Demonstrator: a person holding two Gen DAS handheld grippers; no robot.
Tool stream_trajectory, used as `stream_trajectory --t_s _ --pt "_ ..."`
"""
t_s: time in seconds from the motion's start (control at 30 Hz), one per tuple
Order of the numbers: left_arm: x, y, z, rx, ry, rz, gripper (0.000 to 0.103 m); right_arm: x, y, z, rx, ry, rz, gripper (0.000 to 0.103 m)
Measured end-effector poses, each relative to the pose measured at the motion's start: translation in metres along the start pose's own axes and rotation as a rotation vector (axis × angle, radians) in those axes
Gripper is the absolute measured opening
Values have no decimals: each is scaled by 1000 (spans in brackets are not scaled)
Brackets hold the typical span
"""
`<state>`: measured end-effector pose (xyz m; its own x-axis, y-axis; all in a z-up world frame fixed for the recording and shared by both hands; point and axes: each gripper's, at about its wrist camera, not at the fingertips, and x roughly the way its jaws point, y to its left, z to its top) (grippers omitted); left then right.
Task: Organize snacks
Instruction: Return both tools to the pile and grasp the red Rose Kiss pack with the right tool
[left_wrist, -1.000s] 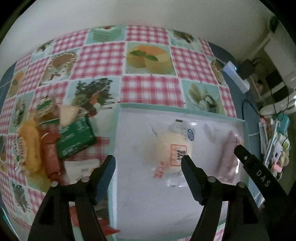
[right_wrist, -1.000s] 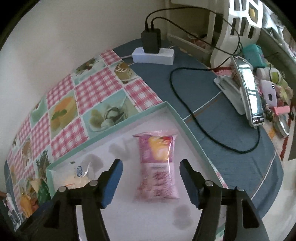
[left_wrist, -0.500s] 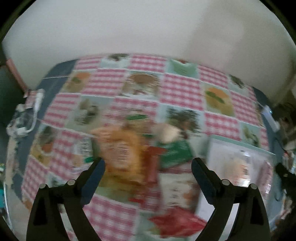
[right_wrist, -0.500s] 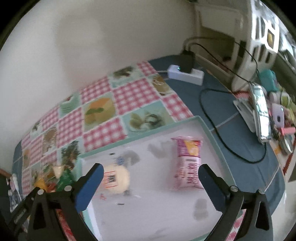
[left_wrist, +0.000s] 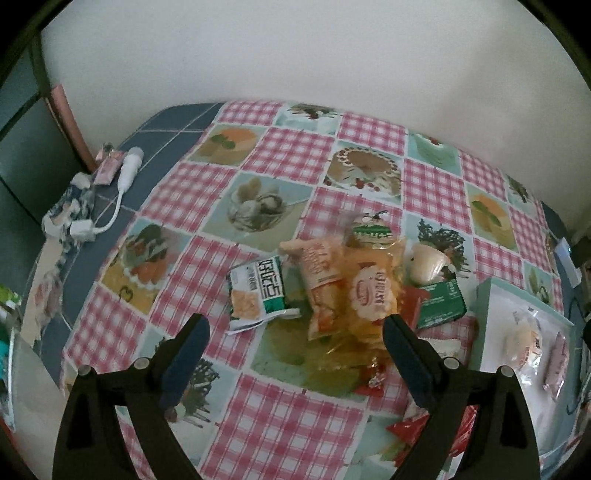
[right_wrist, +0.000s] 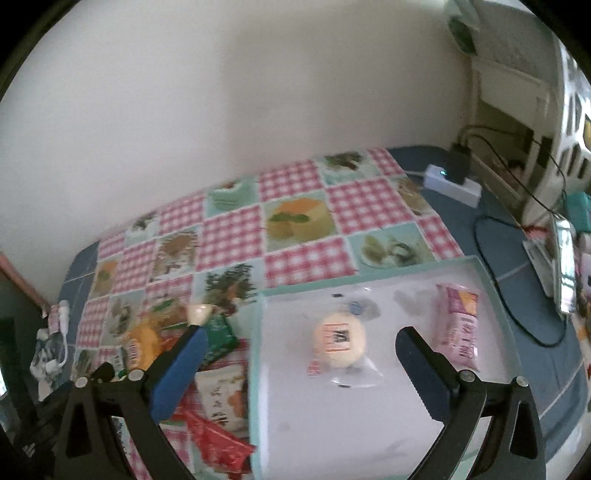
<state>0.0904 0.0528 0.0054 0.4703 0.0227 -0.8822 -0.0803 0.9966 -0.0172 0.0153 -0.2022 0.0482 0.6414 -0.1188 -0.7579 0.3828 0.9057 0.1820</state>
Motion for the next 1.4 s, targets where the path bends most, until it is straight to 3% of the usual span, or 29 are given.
stream_trajectory --t_s 0.37,0.67,0.83,1.1,1.4 --pt "7 -10 -12 110 25 -12 95 17 13 -22 20 92 54 103" --pt "25 -11 -19 141 116 -53 95 31 22 -39 10 124 64 103" --pt "36 4 -21 94 179 -74 95 42 31 -49 -2 164 50 103" --pt "39 28 -16 29 205 -115 95 55 39 -62 -10 276 32 103" --pt "47 28 -16 1 254 -155 95 62 64 -81 -118 348 -10 103"
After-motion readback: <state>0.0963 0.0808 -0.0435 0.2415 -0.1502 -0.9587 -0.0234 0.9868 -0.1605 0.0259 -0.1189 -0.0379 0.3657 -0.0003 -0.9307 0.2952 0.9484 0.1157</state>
